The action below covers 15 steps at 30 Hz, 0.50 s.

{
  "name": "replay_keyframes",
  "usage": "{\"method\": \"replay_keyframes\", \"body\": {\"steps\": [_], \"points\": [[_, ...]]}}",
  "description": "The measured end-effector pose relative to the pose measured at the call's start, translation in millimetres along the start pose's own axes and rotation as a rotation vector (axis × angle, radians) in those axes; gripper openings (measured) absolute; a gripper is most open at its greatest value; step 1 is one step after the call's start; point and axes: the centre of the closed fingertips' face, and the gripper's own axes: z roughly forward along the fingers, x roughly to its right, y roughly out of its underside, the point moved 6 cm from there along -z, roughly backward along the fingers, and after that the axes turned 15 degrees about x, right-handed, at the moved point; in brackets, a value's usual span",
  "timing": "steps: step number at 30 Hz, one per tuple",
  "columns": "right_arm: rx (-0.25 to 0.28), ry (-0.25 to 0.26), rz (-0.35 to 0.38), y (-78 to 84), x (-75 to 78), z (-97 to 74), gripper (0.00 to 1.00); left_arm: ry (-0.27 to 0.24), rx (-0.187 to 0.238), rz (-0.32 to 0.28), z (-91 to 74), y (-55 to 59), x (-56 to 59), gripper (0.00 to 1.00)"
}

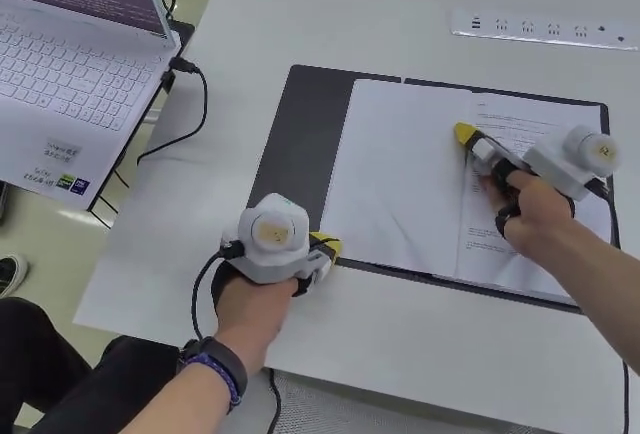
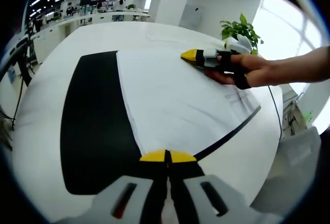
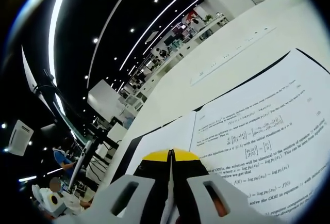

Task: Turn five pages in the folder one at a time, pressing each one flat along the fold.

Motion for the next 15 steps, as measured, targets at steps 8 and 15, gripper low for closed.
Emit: {"method": "replay_keyframes", "body": {"steps": [8, 15], "points": [[0.013, 0.013, 0.004, -2.8, 2.3, 7.5, 0.0, -0.004, 0.002, 0.001, 0.3, -0.1, -0.2, 0.0], [0.025, 0.033, 0.01, -4.2, 2.3, 12.1, 0.0, -0.004, 0.012, -0.007, -0.4, 0.1, -0.5, 0.0]]}}
